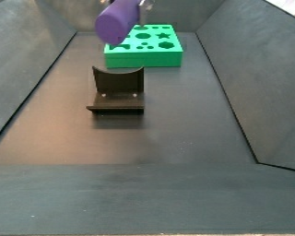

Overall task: Pick up the round object. Move up. Place the round object on the fixture. Regrasp the round object. Move to above the board. Insert the round object.
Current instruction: Place the round object on the fixture.

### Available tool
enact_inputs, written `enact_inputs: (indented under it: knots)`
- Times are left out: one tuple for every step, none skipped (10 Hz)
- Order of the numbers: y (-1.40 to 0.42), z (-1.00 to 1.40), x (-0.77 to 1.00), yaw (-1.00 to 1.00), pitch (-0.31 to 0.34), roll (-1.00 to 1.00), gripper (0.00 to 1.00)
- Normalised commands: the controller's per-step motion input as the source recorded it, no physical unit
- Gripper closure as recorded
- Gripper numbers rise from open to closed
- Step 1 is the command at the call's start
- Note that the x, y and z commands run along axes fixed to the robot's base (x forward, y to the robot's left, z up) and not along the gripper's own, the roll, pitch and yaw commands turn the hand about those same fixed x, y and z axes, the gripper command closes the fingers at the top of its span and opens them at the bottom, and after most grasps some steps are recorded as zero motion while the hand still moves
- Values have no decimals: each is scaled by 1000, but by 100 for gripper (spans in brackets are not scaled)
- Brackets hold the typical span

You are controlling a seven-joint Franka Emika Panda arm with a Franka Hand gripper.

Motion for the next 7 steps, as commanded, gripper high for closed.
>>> enact_inputs:
  knots:
    - [-1,-99,375,463,-24,-1000,100]
    - [12,-69,232,451,15,-1000,100]
    - [26,-33,68,414,85,-1000,100]
    - [34,-3,19,380,125,-1000,100]
    - [33,-15,33,314,196,-1000,100]
    - [34,-22,45,248,223,-896,100]
    - [42,-22,74,103,255,-669,100]
